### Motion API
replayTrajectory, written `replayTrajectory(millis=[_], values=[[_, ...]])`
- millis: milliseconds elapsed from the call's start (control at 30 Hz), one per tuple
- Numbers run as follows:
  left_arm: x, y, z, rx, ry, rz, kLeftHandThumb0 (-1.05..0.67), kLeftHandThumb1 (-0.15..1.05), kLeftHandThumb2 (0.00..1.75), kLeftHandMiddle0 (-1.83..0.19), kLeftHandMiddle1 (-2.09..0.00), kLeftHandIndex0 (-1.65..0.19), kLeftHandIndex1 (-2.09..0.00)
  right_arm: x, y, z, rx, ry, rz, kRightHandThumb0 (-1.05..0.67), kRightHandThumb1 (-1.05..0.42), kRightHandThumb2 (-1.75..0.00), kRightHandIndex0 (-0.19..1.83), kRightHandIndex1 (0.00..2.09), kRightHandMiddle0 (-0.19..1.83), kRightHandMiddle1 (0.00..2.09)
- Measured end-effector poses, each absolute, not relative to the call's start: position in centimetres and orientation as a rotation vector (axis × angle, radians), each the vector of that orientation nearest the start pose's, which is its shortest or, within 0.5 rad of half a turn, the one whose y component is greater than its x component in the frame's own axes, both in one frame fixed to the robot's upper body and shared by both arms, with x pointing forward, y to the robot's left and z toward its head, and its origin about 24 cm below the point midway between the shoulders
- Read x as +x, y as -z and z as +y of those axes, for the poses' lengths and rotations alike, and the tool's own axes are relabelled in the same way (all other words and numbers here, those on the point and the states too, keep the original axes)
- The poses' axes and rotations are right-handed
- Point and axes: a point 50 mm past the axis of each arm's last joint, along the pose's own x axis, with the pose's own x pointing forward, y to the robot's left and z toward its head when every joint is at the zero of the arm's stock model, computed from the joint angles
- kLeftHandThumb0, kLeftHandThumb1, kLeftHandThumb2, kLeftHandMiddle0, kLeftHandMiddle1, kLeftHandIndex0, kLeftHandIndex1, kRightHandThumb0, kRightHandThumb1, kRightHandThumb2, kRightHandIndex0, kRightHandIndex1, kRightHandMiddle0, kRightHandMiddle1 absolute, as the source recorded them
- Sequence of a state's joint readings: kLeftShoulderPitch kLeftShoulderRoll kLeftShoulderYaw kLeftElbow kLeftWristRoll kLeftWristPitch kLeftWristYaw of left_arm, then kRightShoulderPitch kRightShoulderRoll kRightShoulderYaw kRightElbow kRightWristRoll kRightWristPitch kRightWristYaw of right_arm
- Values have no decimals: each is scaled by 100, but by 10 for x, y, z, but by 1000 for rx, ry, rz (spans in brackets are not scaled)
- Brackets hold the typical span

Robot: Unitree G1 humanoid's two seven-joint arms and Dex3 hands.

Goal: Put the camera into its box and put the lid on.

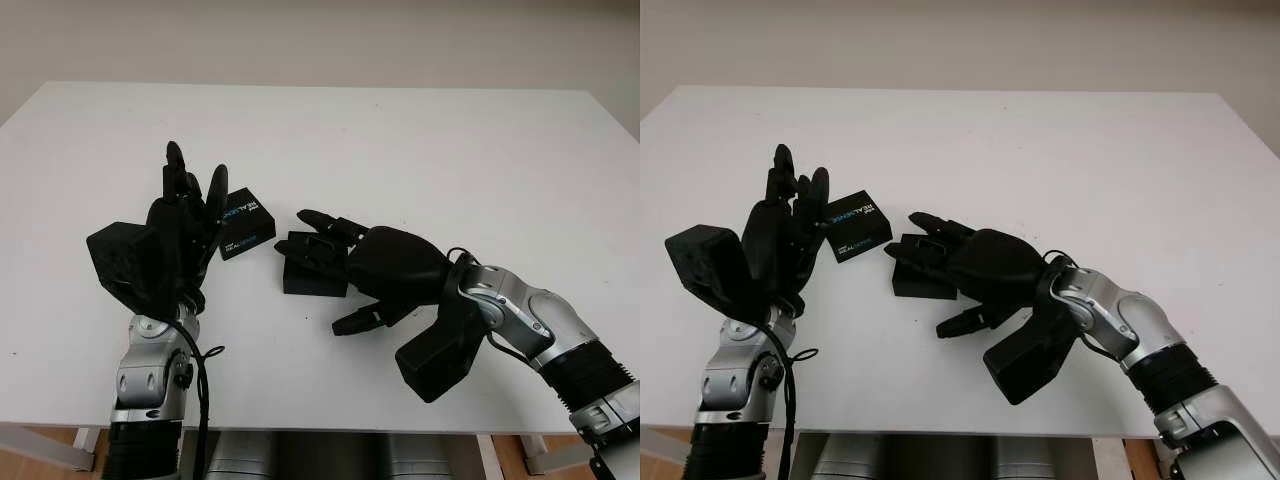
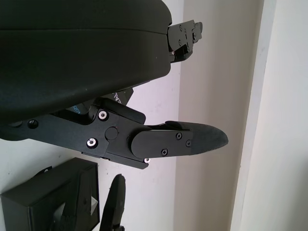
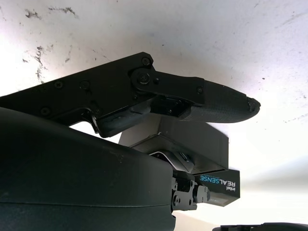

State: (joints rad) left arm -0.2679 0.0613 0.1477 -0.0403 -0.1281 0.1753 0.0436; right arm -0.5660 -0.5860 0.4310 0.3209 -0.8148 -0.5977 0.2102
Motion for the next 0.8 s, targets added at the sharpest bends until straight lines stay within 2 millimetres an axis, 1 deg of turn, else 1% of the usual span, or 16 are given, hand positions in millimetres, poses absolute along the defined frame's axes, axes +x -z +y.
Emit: replayTrajectory(millis=[133,300,400,500,567,800], values=[[300,-107,177,-83,-98,-129,-69,105,41,19,0,19,0,319,-105,-123,-1525,-823,-552,-86,-105,-56,-16,5,4,9],[299,-107,176,-81,-99,-126,-70,105,41,19,0,19,0,328,-103,-122,-1524,-802,-521,-89,-105,-61,-18,5,2,7],[299,-106,176,-79,-100,-125,-70,105,40,19,0,19,0,329,-100,-121,-1521,-805,-510,-88,-105,-58,-17,5,1,6],[299,-106,176,-78,-99,-124,-68,105,42,19,0,19,0,330,-96,-119,-1510,-816,-486,-88,-105,-58,-19,4,-8,1],[298,-107,176,-77,-97,-128,-68,105,42,19,0,19,0,330,-93,-117,-1504,-822,-472,-89,-105,-61,-19,2,-15,1],[297,-109,175,-76,-92,-124,-69,105,42,19,0,19,0,331,-90,-112,-1510,-841,-429,-89,-105,-61,-19,0,-19,0]])
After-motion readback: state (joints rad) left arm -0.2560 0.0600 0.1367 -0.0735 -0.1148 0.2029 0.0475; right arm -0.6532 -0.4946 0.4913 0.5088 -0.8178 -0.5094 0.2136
